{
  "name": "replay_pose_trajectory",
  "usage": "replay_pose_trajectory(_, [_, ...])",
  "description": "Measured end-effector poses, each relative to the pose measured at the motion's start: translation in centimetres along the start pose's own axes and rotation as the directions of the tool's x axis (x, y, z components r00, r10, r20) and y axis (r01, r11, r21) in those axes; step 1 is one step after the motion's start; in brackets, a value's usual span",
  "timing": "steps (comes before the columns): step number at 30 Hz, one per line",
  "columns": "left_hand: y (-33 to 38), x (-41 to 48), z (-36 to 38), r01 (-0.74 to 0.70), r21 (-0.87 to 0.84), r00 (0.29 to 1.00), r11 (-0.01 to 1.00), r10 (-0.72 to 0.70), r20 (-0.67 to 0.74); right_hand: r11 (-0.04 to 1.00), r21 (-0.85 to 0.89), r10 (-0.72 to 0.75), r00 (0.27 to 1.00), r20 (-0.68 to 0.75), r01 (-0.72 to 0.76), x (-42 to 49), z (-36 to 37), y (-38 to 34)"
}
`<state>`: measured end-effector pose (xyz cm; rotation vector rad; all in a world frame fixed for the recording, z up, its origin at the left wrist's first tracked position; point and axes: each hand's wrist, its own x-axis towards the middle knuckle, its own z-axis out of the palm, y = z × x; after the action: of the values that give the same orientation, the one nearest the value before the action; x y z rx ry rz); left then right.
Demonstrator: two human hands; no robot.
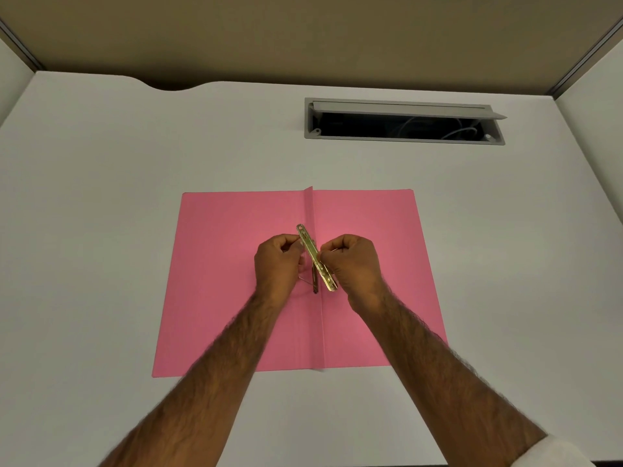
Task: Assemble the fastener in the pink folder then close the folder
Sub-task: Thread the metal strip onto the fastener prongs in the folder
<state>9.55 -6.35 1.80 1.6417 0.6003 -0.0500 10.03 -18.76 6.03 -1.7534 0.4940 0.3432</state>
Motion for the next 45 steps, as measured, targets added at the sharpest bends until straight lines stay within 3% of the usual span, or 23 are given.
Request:
replay_pose_trajectory(5, [-1.2, -1.3, -2.6, 0.168, -0.098, 0.986, 0.981, -0.165, 0.034, 1.0, -0.011, 0.013, 0.999, 0.034, -0.013, 0.1, 0.4, -0.9])
replay_pose_trajectory(9, [-2.6, -3.8, -4.0, 0.263, -0.21, 0.955, 0.942, -0.223, 0.194, 0.999, 0.02, 0.037, 0.995, 0.087, -0.039, 0.4, 0.3, -1.2])
replay_pose_trajectory(15, [-3.3, -5.5, -2.3, 0.129, -0.183, 0.975, 0.975, -0.091, 0.204, 0.992, 0.078, 0.086, 0.99, 0.11, -0.094, 0.2, -0.1, -1.0])
replay_pose_trajectory(23, [-3.7, -5.1, -1.3, -0.064, 0.005, 0.991, 0.998, 0.063, 0.121, 0.985, 0.116, 0.12, 0.99, 0.078, -0.128, -0.2, 0.4, -0.9])
replay_pose_trajectory(45, [-3.4, -4.0, -1.2, -0.111, 0.005, 0.984, 0.994, 0.109, 0.139, 0.979, 0.151, 0.129, 0.988, 0.084, -0.141, 0.2, 0.4, -0.7])
